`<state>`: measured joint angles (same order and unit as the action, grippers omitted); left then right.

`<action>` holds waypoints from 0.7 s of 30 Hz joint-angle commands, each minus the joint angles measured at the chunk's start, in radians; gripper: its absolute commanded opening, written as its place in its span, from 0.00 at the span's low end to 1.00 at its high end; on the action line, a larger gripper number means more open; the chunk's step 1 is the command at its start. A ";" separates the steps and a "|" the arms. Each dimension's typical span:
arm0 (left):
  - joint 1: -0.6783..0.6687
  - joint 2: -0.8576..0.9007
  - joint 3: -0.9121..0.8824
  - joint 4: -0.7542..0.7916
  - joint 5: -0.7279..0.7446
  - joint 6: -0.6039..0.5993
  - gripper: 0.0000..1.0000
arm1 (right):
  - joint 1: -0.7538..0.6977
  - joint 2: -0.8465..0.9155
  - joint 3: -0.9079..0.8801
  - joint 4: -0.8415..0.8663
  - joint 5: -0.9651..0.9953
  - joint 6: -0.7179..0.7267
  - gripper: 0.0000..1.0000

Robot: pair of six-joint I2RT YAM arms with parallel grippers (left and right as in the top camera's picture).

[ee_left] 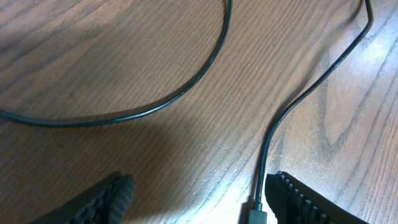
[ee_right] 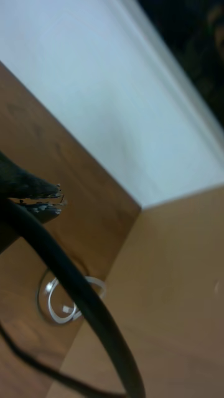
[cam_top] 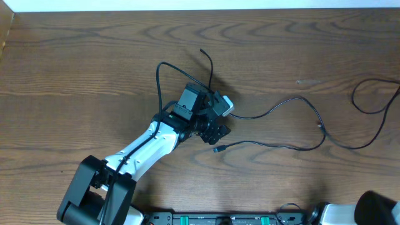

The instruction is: Untangle cables

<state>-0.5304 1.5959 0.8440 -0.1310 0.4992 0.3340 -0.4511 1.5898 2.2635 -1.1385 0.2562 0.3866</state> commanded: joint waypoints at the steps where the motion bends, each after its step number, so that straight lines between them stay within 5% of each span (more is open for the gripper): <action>1: 0.002 0.006 0.011 -0.003 0.006 0.002 0.73 | -0.092 0.071 0.012 0.016 0.011 0.001 0.01; 21: 0.002 0.006 0.011 -0.003 0.006 -0.029 0.73 | -0.571 0.230 0.014 0.134 -0.293 0.010 0.01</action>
<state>-0.5304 1.5959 0.8440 -0.1310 0.4992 0.3138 -0.9874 1.8259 2.2627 -1.0107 0.0029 0.3870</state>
